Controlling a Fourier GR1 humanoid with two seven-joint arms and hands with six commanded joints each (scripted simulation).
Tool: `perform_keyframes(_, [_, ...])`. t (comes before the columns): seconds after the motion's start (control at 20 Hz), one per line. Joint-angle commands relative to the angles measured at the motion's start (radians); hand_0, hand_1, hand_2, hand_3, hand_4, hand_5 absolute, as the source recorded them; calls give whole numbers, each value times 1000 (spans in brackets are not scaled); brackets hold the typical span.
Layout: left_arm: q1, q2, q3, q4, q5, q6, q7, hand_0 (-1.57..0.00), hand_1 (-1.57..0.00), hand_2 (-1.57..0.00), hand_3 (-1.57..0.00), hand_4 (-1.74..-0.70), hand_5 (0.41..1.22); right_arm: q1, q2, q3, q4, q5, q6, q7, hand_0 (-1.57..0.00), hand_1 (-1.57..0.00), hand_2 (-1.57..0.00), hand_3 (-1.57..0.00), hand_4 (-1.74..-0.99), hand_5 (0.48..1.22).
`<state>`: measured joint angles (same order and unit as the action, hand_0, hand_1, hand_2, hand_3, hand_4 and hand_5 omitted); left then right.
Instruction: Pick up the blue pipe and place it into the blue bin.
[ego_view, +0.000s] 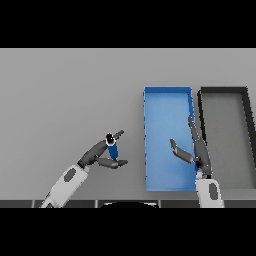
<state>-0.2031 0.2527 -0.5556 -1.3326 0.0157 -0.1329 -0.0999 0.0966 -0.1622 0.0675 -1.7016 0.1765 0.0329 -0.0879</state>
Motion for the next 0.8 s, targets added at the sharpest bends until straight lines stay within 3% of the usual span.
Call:
perform_keyframes(0.0, [3, -5, 4, 7, 6, -1, -22, 1, 1, 1, 1, -1107, 463, 6, -1, -3, -3, -7, 4, 0, 1, 1, 1, 1, -1207, 650])
perform_keyframes(0.1, [-4, -29, 23, 15, 44, -9, -37, 1, -41, -151, -121, -1186, 550, 20, 6, 9, -4, 5, 3, -16, 1, 1, 1, 1, -1213, 655])
perform_keyframes(0.15, [8, -44, 23, 14, 60, -13, -41, -10, -156, -308, -276, -1243, 613, 13, 0, 0, 3, -6, 8, -13, 1, 1, 1, 1, -1217, 655])
perform_keyframes(0.2, [7, -60, 34, 27, 77, -12, -44, -125, -319, -485, -535, -1281, 735, 16, 6, 2, 5, -6, 6, -20, 1, 1, 1, 1, -1220, 656])
perform_keyframes(0.3, [9, -72, 39, 31, 88, -9, -59, -602, -752, -865, -908, -1439, 910, 10, 11, 3, 3, -6, 2, -25, 1, 1, 1, 1, -1219, 657])
perform_keyframes(0.45, [14, -89, 17, 20, 84, 3, -43, -1075, -1151, -1210, -1194, -1580, 1062, 4, 12, -2, 15, -20, 11, -5, 1, 1, 1, 1, -1233, 660])
perform_keyframes(0.6, [11, -87, 0, 1, 54, 25, -65, -1317, -1356, -1386, -1378, -1513, 1139, -6, 18, 5, 15, -16, 11, 1, 1, 1, 1, 1, -1222, 646])
perform_keyframes(0.75, [12, -109, 9, -22, 38, 41, -101, -1441, -1461, -1476, -1472, -1484, 1179, -18, 14, 0, 27, -23, 16, 8, 1, 1, 1, 1, -1217, 631])
